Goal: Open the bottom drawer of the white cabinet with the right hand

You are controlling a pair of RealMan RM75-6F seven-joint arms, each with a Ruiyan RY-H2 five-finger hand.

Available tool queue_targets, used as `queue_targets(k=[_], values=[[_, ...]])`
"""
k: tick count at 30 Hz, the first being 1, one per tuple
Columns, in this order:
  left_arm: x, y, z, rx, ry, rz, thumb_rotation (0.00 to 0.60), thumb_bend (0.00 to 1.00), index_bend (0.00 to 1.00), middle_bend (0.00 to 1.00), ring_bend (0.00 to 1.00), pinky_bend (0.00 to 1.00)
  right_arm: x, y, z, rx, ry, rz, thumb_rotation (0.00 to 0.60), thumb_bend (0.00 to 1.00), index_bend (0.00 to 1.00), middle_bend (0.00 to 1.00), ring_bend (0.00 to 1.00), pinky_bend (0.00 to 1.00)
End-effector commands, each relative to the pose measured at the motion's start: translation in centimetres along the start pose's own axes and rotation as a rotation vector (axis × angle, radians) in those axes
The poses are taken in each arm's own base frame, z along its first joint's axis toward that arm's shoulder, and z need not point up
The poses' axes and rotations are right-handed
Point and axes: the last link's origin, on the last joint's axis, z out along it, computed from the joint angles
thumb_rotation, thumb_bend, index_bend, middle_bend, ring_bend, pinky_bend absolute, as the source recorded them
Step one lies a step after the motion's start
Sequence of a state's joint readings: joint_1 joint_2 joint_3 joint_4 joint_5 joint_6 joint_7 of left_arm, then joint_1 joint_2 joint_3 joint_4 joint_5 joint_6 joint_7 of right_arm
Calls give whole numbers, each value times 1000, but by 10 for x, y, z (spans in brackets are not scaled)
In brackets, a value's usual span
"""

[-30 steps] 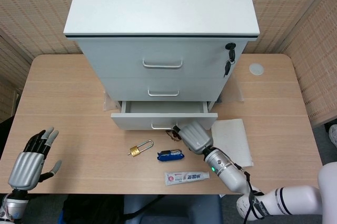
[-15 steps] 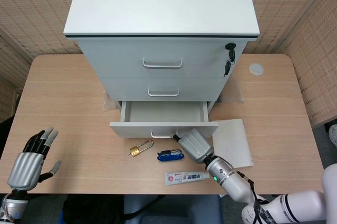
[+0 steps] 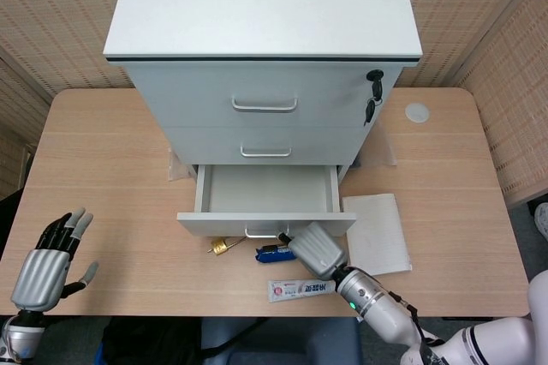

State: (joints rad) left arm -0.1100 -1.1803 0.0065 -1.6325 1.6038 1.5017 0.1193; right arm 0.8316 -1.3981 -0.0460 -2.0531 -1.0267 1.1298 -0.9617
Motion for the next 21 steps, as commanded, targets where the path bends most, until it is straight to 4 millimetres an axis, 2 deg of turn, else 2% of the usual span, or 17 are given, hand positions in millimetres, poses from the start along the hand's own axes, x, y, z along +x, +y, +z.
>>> queue_targets(k=[1,13,21], values=[[0,0,-1,0,1,0,600,326,25,0,0,104,0,-3,-5,11,0,-5,600,449,188,939,952,915],[2,-1,-3,1,10,-2,600,326,25,0,0,104,1,-12,-22,44,-3,-10,600,450,188,939,952,915],[5,-1,-4,2,19,-3,600,326,25,0,0,104,19,-7,-45,49,143,34,600,449,188,935,953,915]])
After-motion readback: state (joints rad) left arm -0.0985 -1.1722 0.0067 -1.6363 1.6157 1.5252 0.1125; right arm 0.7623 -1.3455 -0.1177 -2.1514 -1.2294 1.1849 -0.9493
